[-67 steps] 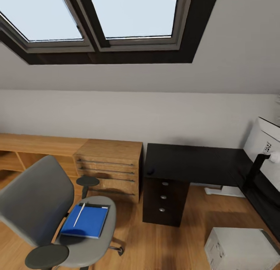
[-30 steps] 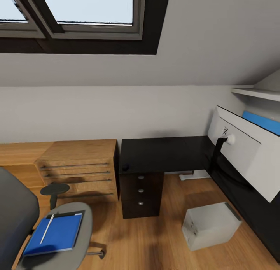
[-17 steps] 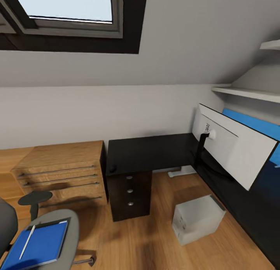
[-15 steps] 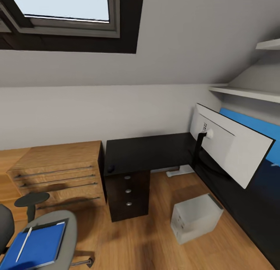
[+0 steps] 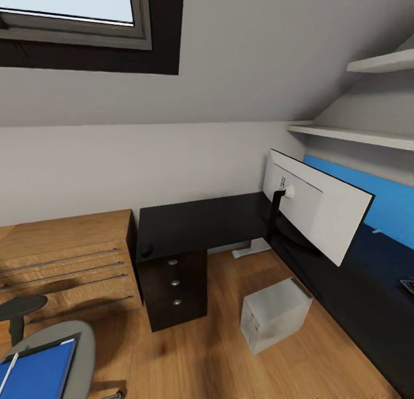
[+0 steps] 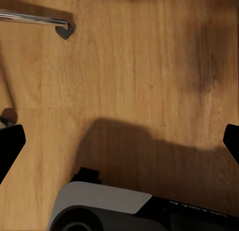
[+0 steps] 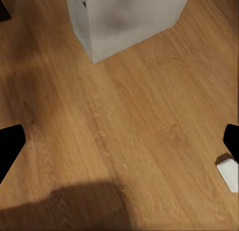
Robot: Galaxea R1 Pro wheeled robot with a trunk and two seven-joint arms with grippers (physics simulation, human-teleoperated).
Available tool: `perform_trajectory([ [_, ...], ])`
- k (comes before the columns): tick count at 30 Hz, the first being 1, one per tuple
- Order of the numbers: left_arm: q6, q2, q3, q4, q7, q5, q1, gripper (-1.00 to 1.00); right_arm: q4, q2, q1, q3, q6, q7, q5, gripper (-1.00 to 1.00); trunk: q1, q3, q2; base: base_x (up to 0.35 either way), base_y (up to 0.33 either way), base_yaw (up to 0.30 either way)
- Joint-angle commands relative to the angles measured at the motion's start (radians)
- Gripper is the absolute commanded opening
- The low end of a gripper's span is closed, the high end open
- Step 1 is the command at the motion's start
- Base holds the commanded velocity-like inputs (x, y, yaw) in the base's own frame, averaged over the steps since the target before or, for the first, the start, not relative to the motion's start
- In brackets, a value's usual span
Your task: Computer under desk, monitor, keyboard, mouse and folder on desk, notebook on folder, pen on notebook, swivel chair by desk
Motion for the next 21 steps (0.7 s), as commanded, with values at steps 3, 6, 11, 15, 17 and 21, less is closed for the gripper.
perform_trajectory([
  [3,-0.003,0.0,-0.001,0.0,0.003,0.001,0.0,1.0,0.001,0.0,-0.001,0.009,-0.002,-0.003,-0.006,1.0,0.012,-0.011,-0.022,0.0,0.0,-0.243],
  [6,-0.003,0.0,-0.001,0.0,0.003,0.001,0.0,1.0,0.001,0.001,-0.001,0.009,-0.001,-0.003,-0.005,1.0,0.023,-0.02,-0.043,0.0,0.0,-0.254],
  [11,-0.003,0.0,-0.001,0.0,0.003,0.001,0.0,1.0,0.001,0.0,-0.001,0.009,-0.001,-0.003,-0.005,1.0,0.042,-0.036,-0.078,0.0,0.0,-0.257],
  [15,-0.002,0.0,-0.001,0.0,0.003,0.002,0.0,1.0,0.001,0.0,-0.001,0.009,-0.003,-0.003,-0.006,1.0,0.058,-0.048,-0.106,0.0,0.0,-0.259],
  [17,-0.002,0.0,-0.001,0.0,0.003,0.003,0.0,1.0,0.001,-0.001,-0.001,0.009,-0.004,-0.003,-0.006,1.0,0.065,-0.055,-0.12,0.0,0.0,-0.259],
  [21,-0.002,-0.001,-0.001,0.0,0.003,0.003,0.0,1.0,0.001,-0.001,-0.001,0.009,-0.004,-0.004,-0.006,1.0,0.081,-0.067,-0.148,0.0,0.0,-0.259],
])
